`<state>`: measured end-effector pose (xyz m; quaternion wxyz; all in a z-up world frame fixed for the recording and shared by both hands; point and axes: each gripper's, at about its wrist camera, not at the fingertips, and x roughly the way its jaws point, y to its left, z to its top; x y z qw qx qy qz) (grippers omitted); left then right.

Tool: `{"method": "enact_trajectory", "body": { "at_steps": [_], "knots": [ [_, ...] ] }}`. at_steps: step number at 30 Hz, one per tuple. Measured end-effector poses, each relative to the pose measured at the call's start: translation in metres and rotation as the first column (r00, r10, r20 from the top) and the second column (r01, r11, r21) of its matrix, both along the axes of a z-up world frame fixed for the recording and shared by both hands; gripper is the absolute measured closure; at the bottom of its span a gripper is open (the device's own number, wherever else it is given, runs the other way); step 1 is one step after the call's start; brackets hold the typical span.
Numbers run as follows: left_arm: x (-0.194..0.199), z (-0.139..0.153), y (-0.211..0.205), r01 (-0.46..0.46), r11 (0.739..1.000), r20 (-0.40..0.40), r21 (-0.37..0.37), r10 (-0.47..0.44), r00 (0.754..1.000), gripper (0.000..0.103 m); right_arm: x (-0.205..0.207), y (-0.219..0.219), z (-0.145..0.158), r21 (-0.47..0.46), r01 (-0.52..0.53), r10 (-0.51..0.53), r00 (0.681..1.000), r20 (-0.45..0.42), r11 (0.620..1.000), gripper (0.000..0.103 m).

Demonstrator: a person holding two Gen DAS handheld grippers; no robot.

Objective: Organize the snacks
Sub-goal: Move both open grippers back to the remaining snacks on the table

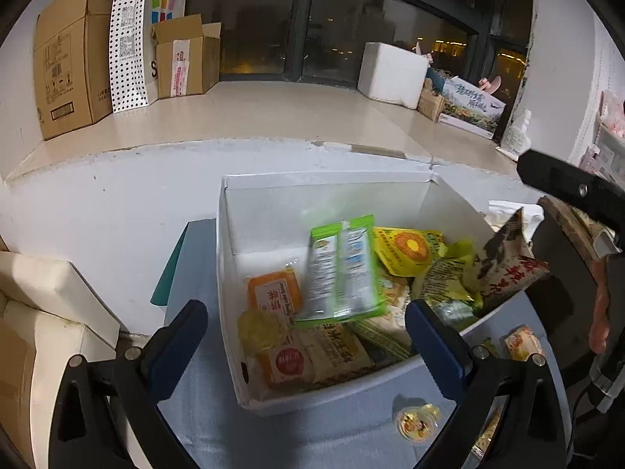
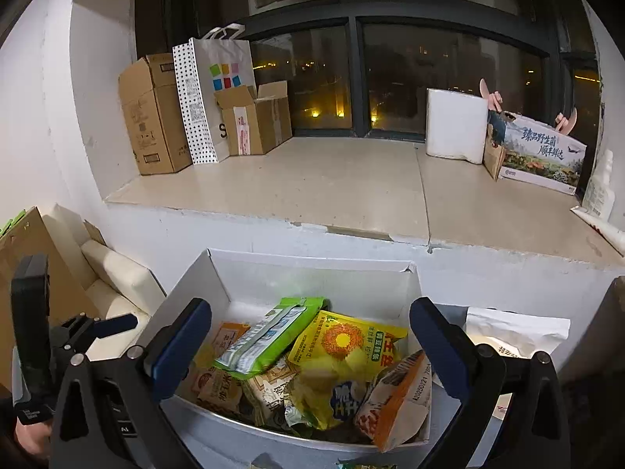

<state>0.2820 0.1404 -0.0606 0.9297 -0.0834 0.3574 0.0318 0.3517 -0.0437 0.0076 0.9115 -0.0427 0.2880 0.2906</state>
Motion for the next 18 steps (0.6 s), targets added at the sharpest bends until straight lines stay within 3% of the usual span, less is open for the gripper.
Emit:
{"method": "enact_trajectory", "body": {
  "at_steps": [3, 6, 12, 18],
  "knots": [
    [-0.013, 0.008, -0.005, 0.022, 1.000, -0.003, 0.001, -0.022, 1.000, 0.000, -0.011, -0.012, 0.010, 0.039, -0.002, 0.001, 1.000, 0.009, 0.999, 0.000],
    [-0.036, 0.023, -0.012, 0.070, 0.997, 0.039, -0.024, -0.069, 0.997, 0.000, -0.027, -0.025, 0.018, 0.076, -0.014, 0.011, 0.999, 0.030, 0.997, 0.000],
    [-0.086, 0.041, -0.033, 0.138, 0.990, 0.100, 0.001, -0.137, 0.985, 0.000, -0.070, -0.057, 0.030, 0.124, -0.048, 0.038, 0.996, 0.087, 0.991, 0.000],
    [-0.140, 0.051, -0.054, 0.184, 0.983, 0.146, -0.005, -0.181, 0.973, 0.000, -0.111, -0.093, 0.028, 0.116, -0.098, 0.086, 0.990, 0.111, 0.988, 0.000]
  ]
}}
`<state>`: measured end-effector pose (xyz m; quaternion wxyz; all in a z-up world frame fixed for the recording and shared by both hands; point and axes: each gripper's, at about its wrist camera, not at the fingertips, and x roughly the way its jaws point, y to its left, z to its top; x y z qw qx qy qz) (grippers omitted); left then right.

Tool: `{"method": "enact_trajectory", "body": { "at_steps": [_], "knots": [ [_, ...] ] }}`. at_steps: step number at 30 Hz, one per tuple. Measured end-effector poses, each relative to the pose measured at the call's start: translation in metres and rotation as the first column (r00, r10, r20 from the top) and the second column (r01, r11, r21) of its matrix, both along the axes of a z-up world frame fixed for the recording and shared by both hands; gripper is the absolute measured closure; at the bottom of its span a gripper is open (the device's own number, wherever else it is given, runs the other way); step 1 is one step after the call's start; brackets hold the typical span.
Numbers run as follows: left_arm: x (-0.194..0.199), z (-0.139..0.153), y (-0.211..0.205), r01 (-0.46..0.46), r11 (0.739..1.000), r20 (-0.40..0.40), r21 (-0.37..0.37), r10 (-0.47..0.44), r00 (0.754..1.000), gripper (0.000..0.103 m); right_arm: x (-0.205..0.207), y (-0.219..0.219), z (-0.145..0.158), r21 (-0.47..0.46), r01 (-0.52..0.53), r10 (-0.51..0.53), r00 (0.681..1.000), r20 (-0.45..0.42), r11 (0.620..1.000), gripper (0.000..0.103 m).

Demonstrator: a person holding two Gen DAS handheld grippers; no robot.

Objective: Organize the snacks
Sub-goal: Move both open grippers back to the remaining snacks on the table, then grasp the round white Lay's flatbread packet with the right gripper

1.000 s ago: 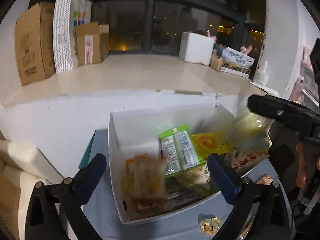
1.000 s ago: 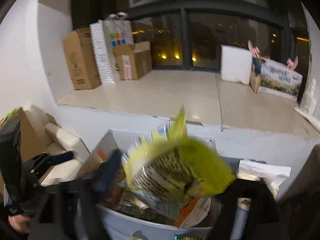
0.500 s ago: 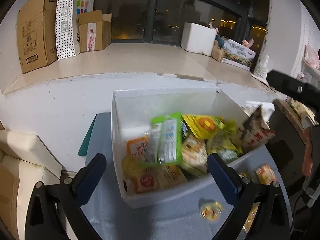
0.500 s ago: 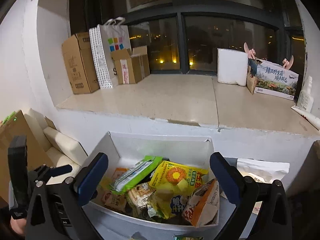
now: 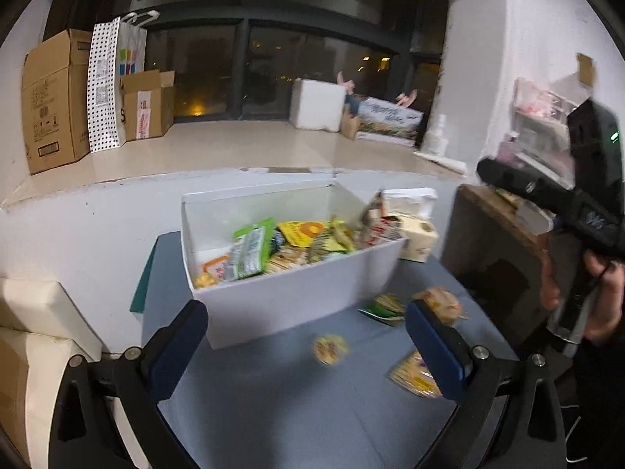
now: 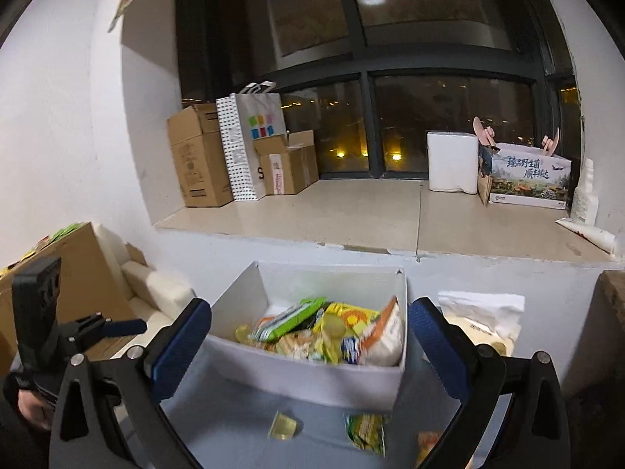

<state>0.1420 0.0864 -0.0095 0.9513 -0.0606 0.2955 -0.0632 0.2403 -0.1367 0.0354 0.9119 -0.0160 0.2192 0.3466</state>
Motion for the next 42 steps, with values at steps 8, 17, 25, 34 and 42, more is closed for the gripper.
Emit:
{"method": "enact_trajectory", "body": {
  "at_steps": [8, 17, 25, 34, 42],
  "knots": [
    [-0.067, -0.023, -0.010, -0.032, 0.999, -0.003, -0.013, 0.032, 0.999, 0.000, -0.038, -0.079, -0.077, 0.029, 0.102, -0.096, 0.983, -0.156, 0.994, 0.000],
    [-0.088, -0.051, -0.016, -0.053, 0.996, -0.044, -0.070, 0.050, 0.998, 0.000, -0.047, -0.136, -0.176, -0.030, 0.317, -0.302, 0.867, -0.397, 0.948, 0.000],
    [-0.081, -0.061, -0.029, -0.023, 0.998, -0.069, -0.059, 0.019, 0.997, 0.000, -0.001, -0.125, -0.186, -0.139, 0.332, -0.360, 0.857, -0.369, 0.933, 0.000],
    [-0.062, -0.072, -0.038, -0.010, 0.999, -0.109, -0.040, 0.005, 0.994, 0.000, 0.076, -0.080, -0.206, -0.315, 0.233, -0.347, 0.859, -0.376, 0.920, 0.000],
    [-0.036, -0.086, -0.041, -0.006, 0.999, -0.134, -0.052, -0.001, 0.991, 0.000, 0.083, -0.080, -0.209, -0.335, 0.250, -0.371, 0.853, -0.367, 0.908, 0.026]
  ]
}}
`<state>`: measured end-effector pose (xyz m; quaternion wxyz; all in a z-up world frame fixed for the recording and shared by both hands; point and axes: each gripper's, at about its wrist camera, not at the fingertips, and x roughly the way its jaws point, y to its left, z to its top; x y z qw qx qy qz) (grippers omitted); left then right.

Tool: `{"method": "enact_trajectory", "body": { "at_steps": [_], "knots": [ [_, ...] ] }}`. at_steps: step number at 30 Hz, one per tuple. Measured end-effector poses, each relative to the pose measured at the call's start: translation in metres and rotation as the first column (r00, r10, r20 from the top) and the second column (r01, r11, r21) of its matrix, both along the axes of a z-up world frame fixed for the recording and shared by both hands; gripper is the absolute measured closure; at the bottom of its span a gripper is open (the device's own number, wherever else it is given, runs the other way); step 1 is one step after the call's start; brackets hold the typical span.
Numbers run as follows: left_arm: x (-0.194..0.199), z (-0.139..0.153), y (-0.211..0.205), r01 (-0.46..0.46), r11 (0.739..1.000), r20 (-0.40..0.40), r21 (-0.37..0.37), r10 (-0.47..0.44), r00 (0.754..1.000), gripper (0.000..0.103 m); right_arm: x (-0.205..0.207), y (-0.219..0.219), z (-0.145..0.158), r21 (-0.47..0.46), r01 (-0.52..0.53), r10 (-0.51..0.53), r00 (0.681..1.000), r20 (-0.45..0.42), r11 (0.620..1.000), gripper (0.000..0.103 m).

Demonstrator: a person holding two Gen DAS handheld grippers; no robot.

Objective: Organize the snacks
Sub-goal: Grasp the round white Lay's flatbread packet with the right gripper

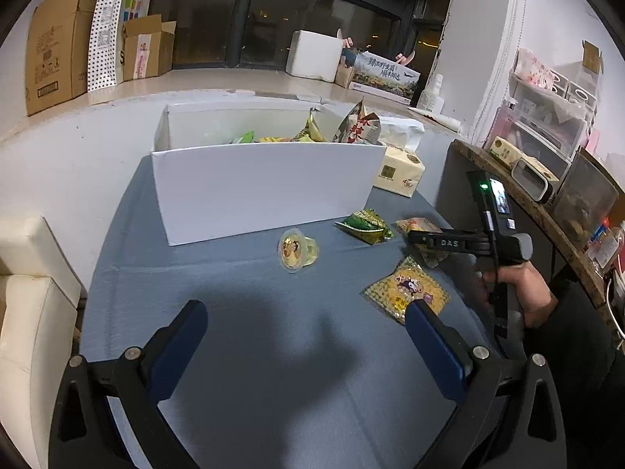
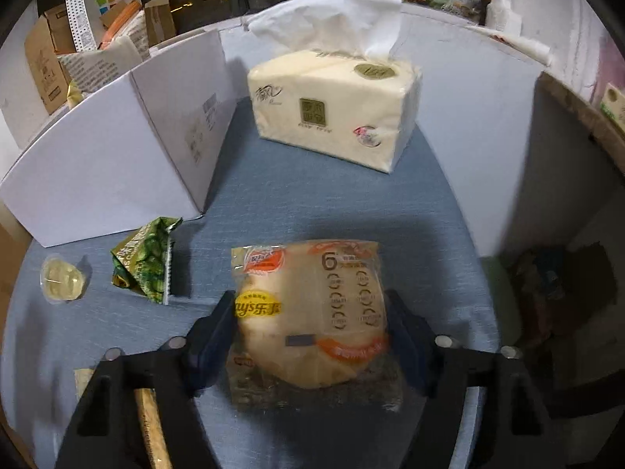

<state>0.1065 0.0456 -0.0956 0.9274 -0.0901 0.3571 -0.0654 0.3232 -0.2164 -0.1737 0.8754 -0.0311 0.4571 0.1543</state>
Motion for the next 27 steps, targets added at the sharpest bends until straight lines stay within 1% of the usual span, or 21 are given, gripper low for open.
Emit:
{"method": "enact_trajectory", "body": {
  "at_steps": [2, 5, 7, 11, 15, 18, 21, 23, 24, 26, 27],
  "knots": [
    [0.010, -0.005, -0.002, 0.005, 1.000, -0.012, -0.001, -0.005, 1.000, 0.000, -0.005, -0.004, 0.002, 0.027, -0.011, 0.011, 1.000, 0.002, 1.000, 0.027],
    [0.030, -0.013, -0.002, 0.002, 0.999, -0.035, -0.037, -0.003, 0.999, 0.000, -0.020, -0.014, 0.012, 0.079, -0.006, 0.003, 1.000, 0.028, 0.997, 0.026],
    [0.048, -0.020, -0.003, -0.017, 0.998, -0.067, -0.056, 0.013, 0.998, 0.000, -0.031, -0.020, 0.018, 0.114, -0.010, 0.006, 0.999, 0.037, 0.993, 0.026],
    [0.077, -0.029, -0.013, -0.021, 1.000, -0.079, -0.015, 0.020, 0.997, 0.000, -0.072, -0.030, 0.032, 0.167, -0.044, 0.034, 0.998, 0.061, 0.985, 0.026],
    [0.110, -0.045, -0.020, -0.035, 0.999, -0.126, 0.030, 0.039, 0.991, 0.000, -0.104, -0.039, 0.040, 0.209, -0.047, 0.032, 0.997, 0.073, 0.977, 0.026],
    [0.126, -0.054, -0.025, -0.006, 0.999, -0.137, 0.052, 0.013, 0.991, 0.001, -0.124, -0.039, 0.041, 0.245, -0.067, 0.050, 0.996, 0.076, 0.967, 0.026],
    [0.140, -0.062, -0.030, 0.012, 0.995, -0.161, 0.096, 0.004, 0.987, 0.001, -0.136, -0.033, 0.042, 0.229, -0.101, 0.083, 0.993, 0.087, 0.968, 0.026],
    [0.144, -0.066, -0.030, 0.019, 0.995, -0.165, 0.098, -0.002, 0.986, 0.002, -0.142, -0.031, 0.042, 0.215, -0.111, 0.092, 0.991, 0.099, 0.970, 0.026],
    [0.146, -0.068, -0.029, 0.022, 0.995, -0.168, 0.099, -0.005, 0.986, 0.004, -0.143, -0.031, 0.042, 0.222, -0.112, 0.092, 0.991, 0.098, 0.968, 0.026],
    [0.150, -0.071, -0.029, 0.021, 0.993, -0.179, 0.115, 0.000, 0.984, 0.016, -0.144, -0.031, 0.040, 0.234, -0.113, 0.094, 0.991, 0.091, 0.966, 0.026],
    [0.151, -0.073, -0.030, 0.027, 0.990, -0.185, 0.141, 0.000, 0.983, 0.038, -0.143, -0.030, 0.039, 0.234, -0.111, 0.094, 0.992, 0.085, 0.966, 0.026]
  ]
}}
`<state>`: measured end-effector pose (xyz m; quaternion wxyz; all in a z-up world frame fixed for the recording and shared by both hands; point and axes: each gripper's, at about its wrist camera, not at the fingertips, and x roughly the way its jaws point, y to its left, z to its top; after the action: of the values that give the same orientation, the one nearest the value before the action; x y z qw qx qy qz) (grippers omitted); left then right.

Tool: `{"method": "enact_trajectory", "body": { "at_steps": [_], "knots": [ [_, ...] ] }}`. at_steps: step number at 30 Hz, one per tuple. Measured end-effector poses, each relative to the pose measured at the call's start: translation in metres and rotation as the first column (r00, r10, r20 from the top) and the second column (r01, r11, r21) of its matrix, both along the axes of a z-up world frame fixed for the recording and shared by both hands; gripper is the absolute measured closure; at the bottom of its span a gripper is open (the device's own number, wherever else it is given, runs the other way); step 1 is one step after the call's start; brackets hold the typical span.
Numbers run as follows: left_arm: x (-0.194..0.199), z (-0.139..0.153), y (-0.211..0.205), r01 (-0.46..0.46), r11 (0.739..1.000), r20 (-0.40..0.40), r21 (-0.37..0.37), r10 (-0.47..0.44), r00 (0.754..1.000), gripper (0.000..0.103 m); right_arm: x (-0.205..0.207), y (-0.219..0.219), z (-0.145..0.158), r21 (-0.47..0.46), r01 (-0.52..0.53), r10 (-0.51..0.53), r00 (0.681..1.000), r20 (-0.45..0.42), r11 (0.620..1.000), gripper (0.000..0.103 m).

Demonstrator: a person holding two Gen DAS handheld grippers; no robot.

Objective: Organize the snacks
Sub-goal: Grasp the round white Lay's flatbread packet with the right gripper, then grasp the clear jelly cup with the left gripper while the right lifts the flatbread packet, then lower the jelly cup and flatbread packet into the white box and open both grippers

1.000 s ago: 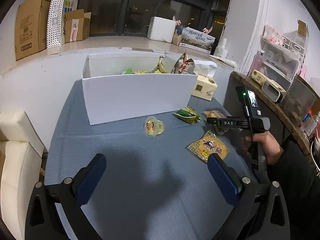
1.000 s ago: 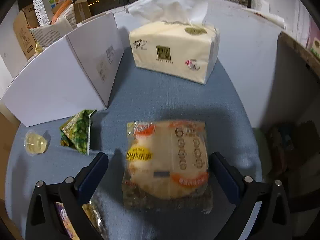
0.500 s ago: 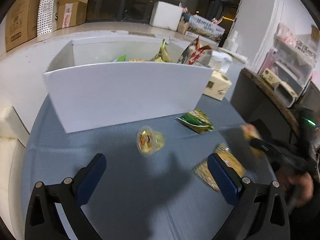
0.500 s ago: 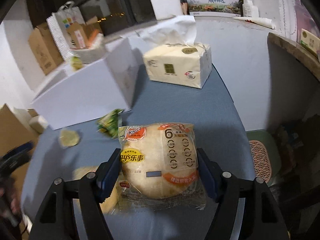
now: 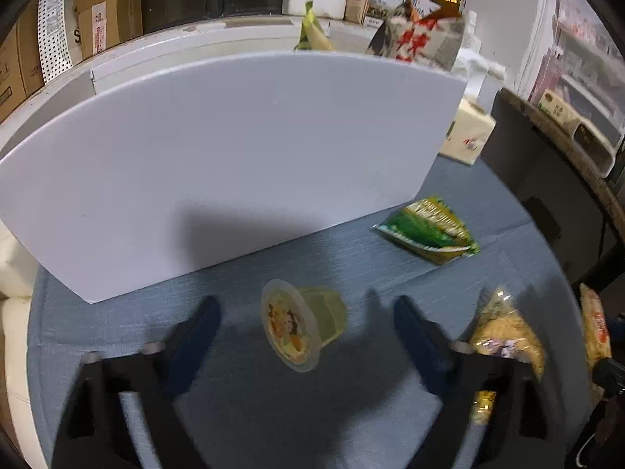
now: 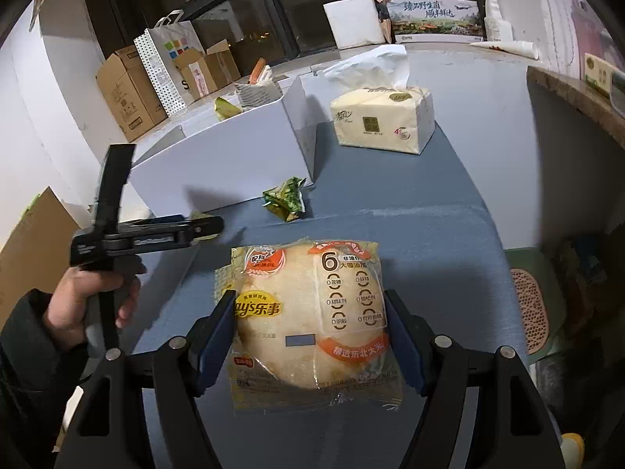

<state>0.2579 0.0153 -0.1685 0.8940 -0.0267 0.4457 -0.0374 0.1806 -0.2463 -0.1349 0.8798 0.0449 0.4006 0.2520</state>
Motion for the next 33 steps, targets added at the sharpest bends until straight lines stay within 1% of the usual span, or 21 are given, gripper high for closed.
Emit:
{"method": "enact_trajectory", "body": {
  "at_steps": [1, 2, 6, 9, 11, 14, 18, 20, 21, 23, 25, 28, 31, 33],
  "knots": [
    [0.001, -0.001, -0.001, 0.004, 1.000, -0.007, 0.024, -0.004, 1.000, 0.053, -0.001, 0.001, 0.000, -0.001, -0.002, 0.002, 1.000, -0.003, 1.000, 0.026],
    [0.002, -0.003, -0.001, 0.004, 0.999, -0.018, 0.033, -0.004, 1.000, 0.054, -0.001, 0.002, -0.001, 0.002, -0.005, 0.005, 1.000, -0.005, 1.000, 0.026],
    [-0.007, -0.001, 0.004, 0.003, 1.000, 0.004, 0.016, -0.003, 1.000, 0.054, -0.003, 0.004, -0.001, 0.000, -0.013, 0.013, 1.000, -0.003, 1.000, 0.026],
    [-0.015, 0.007, 0.010, -0.001, 1.000, 0.026, -0.008, 0.001, 1.000, 0.054, -0.002, 0.007, 0.000, 0.000, -0.019, 0.019, 1.000, -0.006, 1.000, 0.026],
    [-0.024, 0.016, 0.010, 0.002, 1.000, 0.049, -0.010, -0.002, 0.999, 0.054, -0.004, 0.010, 0.002, -0.002, -0.027, 0.027, 1.000, 0.002, 1.000, 0.026],
    [-0.049, 0.037, 0.010, 0.027, 1.000, 0.121, 0.008, -0.028, 0.992, 0.054, -0.005, 0.015, 0.009, 0.018, -0.042, 0.042, 0.999, 0.010, 0.999, 0.026],
    [-0.083, 0.074, 0.018, 0.012, 0.999, 0.218, -0.037, -0.004, 0.976, 0.054, -0.002, 0.027, 0.022, 0.066, -0.068, 0.067, 0.998, 0.022, 0.995, 0.026],
    [-0.094, 0.094, 0.024, 0.000, 0.998, 0.272, -0.060, 0.016, 0.962, 0.054, 0.002, 0.034, 0.030, 0.091, -0.085, 0.082, 0.996, 0.038, 0.992, 0.026],
    [-0.100, 0.107, 0.028, -0.006, 0.998, 0.307, -0.069, 0.027, 0.951, 0.054, 0.004, 0.038, 0.034, 0.096, -0.089, 0.085, 0.995, 0.046, 0.991, 0.026],
    [-0.105, 0.126, 0.038, -0.021, 0.997, 0.356, -0.069, 0.045, 0.933, 0.054, 0.013, 0.051, 0.045, 0.110, -0.107, 0.101, 0.993, 0.061, 0.988, 0.026],
    [-0.101, 0.139, 0.044, -0.032, 0.997, 0.381, -0.069, 0.056, 0.923, 0.054, 0.023, 0.066, 0.059, 0.124, -0.132, 0.122, 0.989, 0.085, 0.983, 0.026],
    [-0.082, 0.154, 0.065, -0.056, 0.995, 0.402, -0.078, 0.083, 0.912, 0.054, 0.041, 0.090, 0.082, 0.115, -0.160, 0.144, 0.980, 0.139, 0.980, 0.026],
    [-0.054, 0.165, 0.079, -0.091, 0.995, 0.423, -0.050, 0.104, 0.900, 0.054, 0.064, 0.115, 0.103, 0.099, -0.179, 0.158, 0.970, 0.185, 0.979, 0.026],
    [-0.036, 0.167, 0.088, -0.096, 0.994, 0.424, -0.050, 0.108, 0.899, 0.054, 0.088, 0.135, 0.114, 0.077, -0.187, 0.169, 0.966, 0.196, 0.979, 0.026]
  ]
}}
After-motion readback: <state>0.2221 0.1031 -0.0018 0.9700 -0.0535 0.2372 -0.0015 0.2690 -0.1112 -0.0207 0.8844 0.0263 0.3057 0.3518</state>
